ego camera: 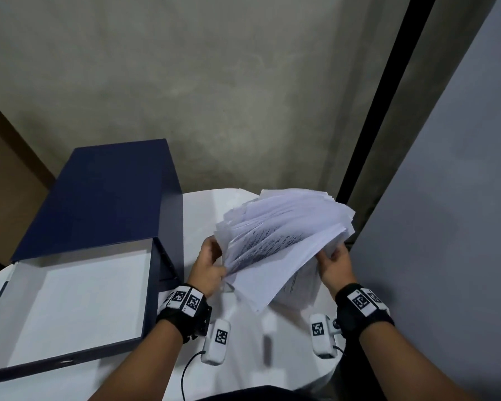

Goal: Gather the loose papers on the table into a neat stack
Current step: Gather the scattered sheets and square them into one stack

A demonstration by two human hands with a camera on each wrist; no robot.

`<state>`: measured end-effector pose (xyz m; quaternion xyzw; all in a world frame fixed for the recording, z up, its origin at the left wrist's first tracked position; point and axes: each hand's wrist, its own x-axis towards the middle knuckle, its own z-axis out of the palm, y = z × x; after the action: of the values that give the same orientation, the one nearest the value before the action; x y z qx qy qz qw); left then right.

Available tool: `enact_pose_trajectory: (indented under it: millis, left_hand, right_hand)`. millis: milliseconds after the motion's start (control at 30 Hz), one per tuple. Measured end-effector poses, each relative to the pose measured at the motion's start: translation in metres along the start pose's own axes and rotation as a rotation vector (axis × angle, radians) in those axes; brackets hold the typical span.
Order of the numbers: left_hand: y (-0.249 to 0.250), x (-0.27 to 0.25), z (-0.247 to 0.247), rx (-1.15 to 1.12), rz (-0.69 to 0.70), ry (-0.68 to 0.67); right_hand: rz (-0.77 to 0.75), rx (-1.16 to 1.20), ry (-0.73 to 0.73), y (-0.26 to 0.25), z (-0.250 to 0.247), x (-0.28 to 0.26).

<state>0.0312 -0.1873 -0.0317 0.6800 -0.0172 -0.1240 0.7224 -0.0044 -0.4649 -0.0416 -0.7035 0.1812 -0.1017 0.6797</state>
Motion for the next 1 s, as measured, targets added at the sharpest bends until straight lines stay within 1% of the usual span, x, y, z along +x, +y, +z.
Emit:
enact_pose_trajectory:
  millis: [67, 167, 267, 367, 467, 533, 600, 700, 767, 833, 933, 1000]
  left_hand:
    - [-0.005, 0.004, -0.003, 0.100, -0.027, -0.023]
    - [-0.010, 0.003, -0.007, 0.223, -0.046, -0.122]
    - [-0.007, 0.002, -0.005, 0.159, -0.115, -0.148]
    - [-0.005, 0.002, -0.002, 0.084, -0.088, -0.079]
    - [-0.004, 0.005, 0.000, 0.003, -0.097, 0.080]
    - [0.003, 0.005, 0.004, -0.091, -0.098, 0.146]
    - [0.011, 0.007, 0.009, -0.140, -0.081, 0.172]
    - [0.029, 0.007, 0.018, -0.139, 0.040, 0.176]
    - [0.034, 0.009, 0.019, -0.106, 0.080, 0.188]
    - [0.033, 0.010, 0.016, -0.086, 0.063, 0.207]
    - [0.024, 0.009, 0.013, -0.092, 0.031, 0.200]
    - [0.025, 0.005, 0.014, -0.111, 0.036, 0.194]
  right_hand:
    - [-0.010, -0.015, 0.033, -0.001, 0.002, 0.006]
    - [-0.007, -0.039, 0.060, -0.015, 0.008, 0.010]
    - [-0.021, -0.087, 0.014, -0.027, 0.006, 0.010]
    - [-0.053, -0.093, -0.072, -0.035, -0.004, 0.006]
    - [-0.082, -0.112, -0.176, -0.041, -0.013, 0.002]
    - [-0.095, -0.135, -0.219, -0.043, -0.015, -0.001]
    - [-0.104, -0.131, -0.202, -0.047, -0.014, -0.002]
    - [-0.116, -0.098, -0.122, -0.054, -0.008, -0.002]
    - [-0.137, -0.076, -0.103, -0.058, -0.004, -0.005]
    - [-0.100, -0.074, -0.114, -0.055, -0.003, -0.008]
    - [-0.068, -0.036, -0.106, -0.045, 0.000, -0.013]
    - [-0.093, 0.022, -0.040, -0.042, 0.001, -0.014]
